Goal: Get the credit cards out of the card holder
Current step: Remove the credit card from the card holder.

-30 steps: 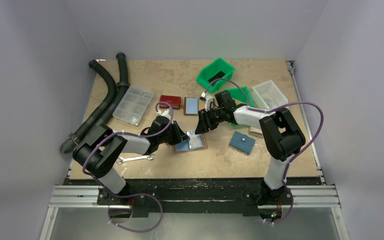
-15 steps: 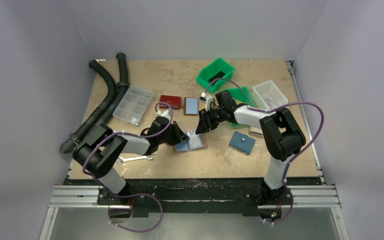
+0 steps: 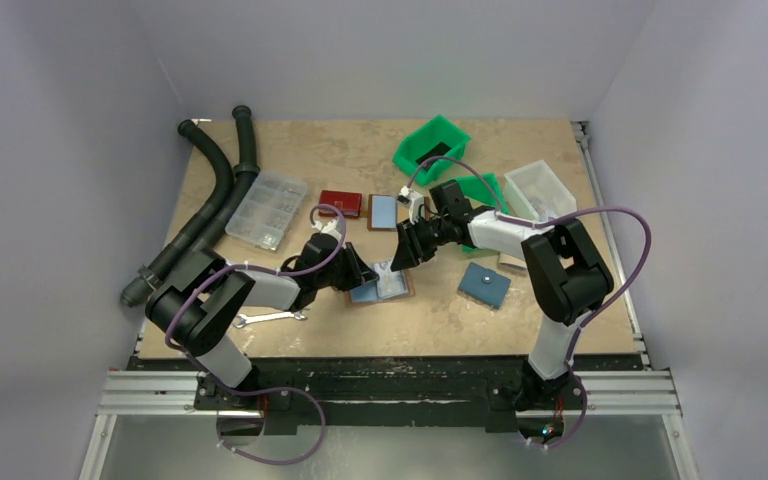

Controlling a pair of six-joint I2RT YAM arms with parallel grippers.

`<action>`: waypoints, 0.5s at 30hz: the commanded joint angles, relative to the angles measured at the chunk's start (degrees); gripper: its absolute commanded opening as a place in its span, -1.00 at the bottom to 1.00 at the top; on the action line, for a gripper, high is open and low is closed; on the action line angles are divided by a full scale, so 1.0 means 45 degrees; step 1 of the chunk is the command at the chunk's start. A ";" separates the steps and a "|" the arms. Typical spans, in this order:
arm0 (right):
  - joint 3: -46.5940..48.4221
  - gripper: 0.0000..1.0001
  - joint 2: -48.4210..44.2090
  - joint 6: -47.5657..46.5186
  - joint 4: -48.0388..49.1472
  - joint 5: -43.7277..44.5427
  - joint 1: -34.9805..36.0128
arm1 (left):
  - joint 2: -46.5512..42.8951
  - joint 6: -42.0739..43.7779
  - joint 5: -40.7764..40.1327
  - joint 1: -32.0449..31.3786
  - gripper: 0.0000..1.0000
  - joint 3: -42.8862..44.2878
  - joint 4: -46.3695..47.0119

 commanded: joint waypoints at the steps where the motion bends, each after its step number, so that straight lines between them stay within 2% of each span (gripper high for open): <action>1: 0.0445 -0.23 -0.0306 -0.0116 -0.0193 0.0362 0.0031 | 0.0449 0.0303 -0.0645 -0.0052 -0.92 -0.0403 -0.1155; 7: 0.0523 -0.24 -0.0297 -0.0105 -0.0342 0.0961 0.0045 | 0.0466 0.0289 -0.0639 -0.0066 -0.92 -0.0408 -0.1155; 15: 0.0573 -0.26 -0.0110 -0.0021 -0.0396 0.0452 0.0040 | 0.0483 0.0245 -0.0621 -0.0056 -0.92 -0.0418 -0.1116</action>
